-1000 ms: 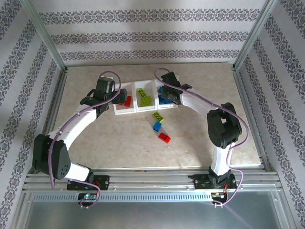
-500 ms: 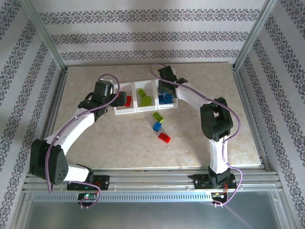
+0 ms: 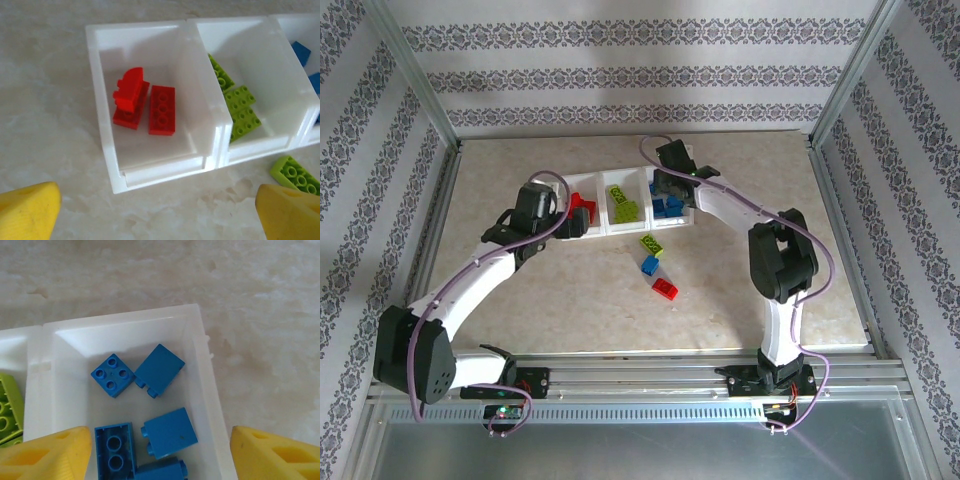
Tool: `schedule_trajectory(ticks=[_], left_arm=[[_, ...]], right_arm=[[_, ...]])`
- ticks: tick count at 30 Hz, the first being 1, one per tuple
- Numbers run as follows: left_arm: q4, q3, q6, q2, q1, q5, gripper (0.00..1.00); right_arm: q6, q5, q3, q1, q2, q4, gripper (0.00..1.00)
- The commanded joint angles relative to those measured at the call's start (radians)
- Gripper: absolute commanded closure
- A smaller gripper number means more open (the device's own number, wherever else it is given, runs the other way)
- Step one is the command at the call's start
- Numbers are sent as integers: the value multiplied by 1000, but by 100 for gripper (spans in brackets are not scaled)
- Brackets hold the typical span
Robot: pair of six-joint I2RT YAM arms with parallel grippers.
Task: Sort the legos into containers by color
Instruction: Place the lego in the container.
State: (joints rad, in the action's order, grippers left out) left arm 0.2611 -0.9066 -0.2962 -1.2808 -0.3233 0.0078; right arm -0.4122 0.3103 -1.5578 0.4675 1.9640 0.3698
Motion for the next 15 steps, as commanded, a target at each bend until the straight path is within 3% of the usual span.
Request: schedule_trajectory(ticks=[1,9,15], left_arm=[[-42,29,-16,25,-44,21,0],[-69,83,-57,15,-118,17,0],[-90,102,-89,1,-140,20,0]], right_arm=[[-15,18,50,11,-92,-1,22],[-95,18,213,34,-222,-8,2],[-147,-4,346,82,-324,15,2]])
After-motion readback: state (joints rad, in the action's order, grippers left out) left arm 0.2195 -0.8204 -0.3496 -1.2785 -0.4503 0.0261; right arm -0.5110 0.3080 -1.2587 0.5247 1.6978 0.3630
